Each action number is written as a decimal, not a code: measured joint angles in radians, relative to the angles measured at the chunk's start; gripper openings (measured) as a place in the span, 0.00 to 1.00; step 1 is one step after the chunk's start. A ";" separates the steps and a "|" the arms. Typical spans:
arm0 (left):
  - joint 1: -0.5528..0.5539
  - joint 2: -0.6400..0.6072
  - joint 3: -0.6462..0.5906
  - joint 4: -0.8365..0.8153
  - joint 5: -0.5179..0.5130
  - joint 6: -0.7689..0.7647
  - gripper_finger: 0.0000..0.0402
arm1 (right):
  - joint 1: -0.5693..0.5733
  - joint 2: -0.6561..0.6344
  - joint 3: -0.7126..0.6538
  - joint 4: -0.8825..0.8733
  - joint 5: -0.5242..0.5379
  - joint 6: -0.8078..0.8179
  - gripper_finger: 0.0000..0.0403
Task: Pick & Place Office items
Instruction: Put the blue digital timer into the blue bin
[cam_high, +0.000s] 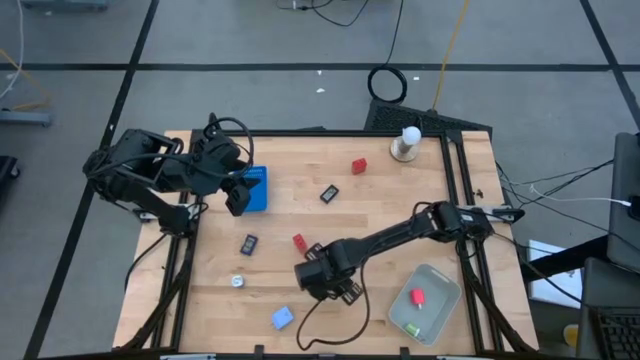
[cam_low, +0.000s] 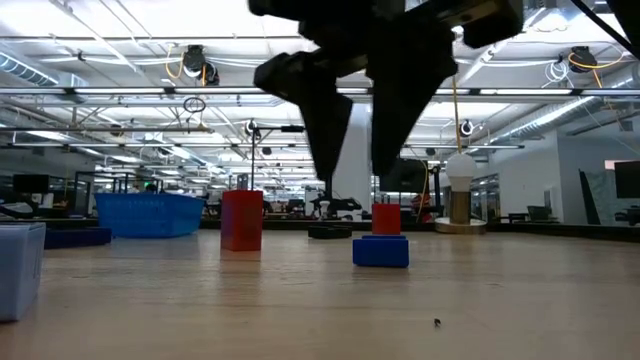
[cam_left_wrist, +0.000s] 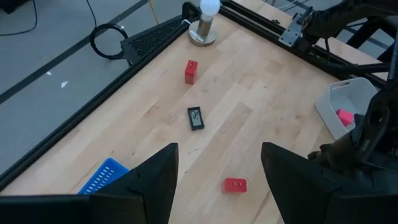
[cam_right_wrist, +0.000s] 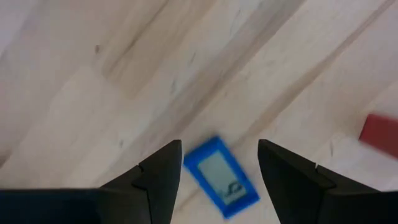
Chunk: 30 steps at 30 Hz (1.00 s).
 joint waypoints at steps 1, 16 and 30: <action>0.000 0.000 0.000 0.001 0.000 -0.005 0.57 | 0.001 0.000 0.000 -0.004 0.002 0.000 0.50; 0.000 0.000 0.000 0.017 0.000 -0.034 0.57 | 0.003 -0.008 0.001 -0.009 0.079 -0.007 0.50; 0.000 0.000 0.000 0.054 -0.001 -0.019 0.57 | 0.016 -0.013 0.001 0.013 0.202 -0.008 0.50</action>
